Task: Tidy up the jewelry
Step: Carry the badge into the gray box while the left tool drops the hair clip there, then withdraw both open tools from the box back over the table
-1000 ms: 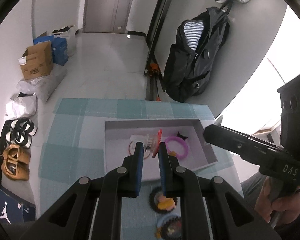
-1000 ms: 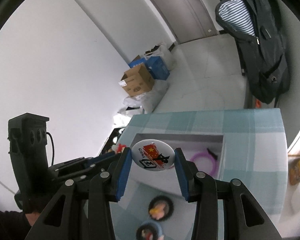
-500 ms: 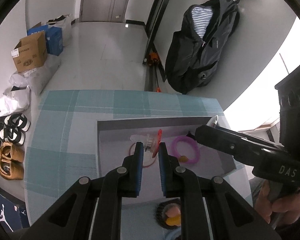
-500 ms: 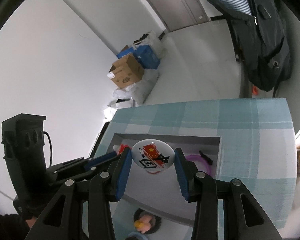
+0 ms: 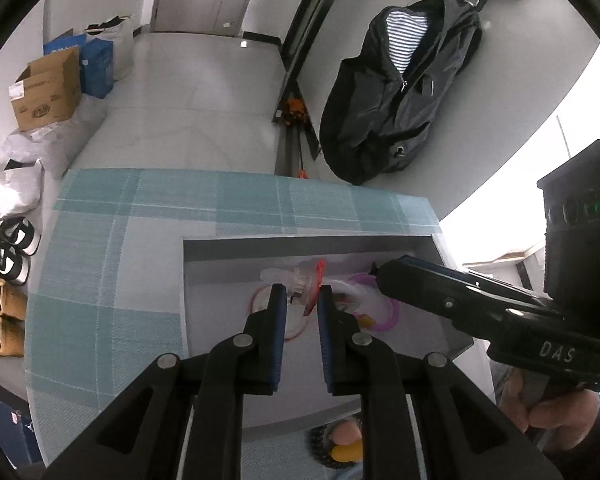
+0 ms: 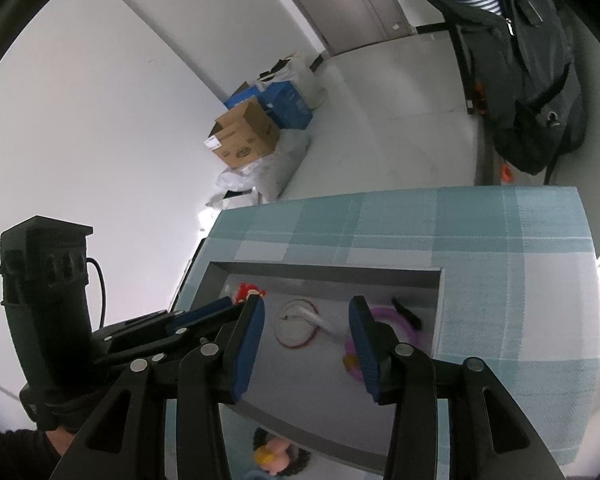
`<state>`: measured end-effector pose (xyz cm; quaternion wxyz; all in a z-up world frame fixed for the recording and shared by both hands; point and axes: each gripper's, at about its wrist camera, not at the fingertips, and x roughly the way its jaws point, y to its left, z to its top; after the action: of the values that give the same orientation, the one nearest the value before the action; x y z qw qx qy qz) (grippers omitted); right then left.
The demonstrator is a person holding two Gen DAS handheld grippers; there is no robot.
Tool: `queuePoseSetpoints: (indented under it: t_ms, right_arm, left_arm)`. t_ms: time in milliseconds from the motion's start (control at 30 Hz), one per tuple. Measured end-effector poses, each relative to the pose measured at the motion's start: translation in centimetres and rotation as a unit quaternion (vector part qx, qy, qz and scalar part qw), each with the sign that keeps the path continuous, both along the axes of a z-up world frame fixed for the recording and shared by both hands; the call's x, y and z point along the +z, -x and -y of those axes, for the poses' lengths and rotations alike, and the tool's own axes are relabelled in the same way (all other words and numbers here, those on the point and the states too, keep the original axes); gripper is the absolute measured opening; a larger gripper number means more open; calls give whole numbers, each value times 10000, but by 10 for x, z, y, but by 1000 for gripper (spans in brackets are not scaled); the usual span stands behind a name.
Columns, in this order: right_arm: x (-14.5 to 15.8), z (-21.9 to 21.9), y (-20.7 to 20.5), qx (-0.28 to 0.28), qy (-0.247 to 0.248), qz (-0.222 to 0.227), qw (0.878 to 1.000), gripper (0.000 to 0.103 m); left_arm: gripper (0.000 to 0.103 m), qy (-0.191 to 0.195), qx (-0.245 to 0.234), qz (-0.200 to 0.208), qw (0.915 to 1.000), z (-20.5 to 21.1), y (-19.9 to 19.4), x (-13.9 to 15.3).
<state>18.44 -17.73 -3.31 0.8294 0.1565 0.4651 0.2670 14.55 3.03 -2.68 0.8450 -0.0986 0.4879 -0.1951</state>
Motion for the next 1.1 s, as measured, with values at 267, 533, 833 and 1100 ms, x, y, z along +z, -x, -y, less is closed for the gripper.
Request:
queuePoseSetpoints:
  t_ms: [267,533,833,1100]
  right_arm:
    - [9,14,12,-206,-67,203,9996,65]
    - [18,25,26,-353,-193,318,9987,66]
    - [38,26,54,-312,-266,701,9967,81]
    - [41,31,84,-315,-184,867,9956,95]
  left_arm:
    - [26,-197,3,45,9998,-1,5,2]
    - [42,-402,144,335,9985,-2,23,12]
    - [43,-603,374,539,9960,-1,44,27]
    - [64,-766,604,709,9927,-2,72,30]
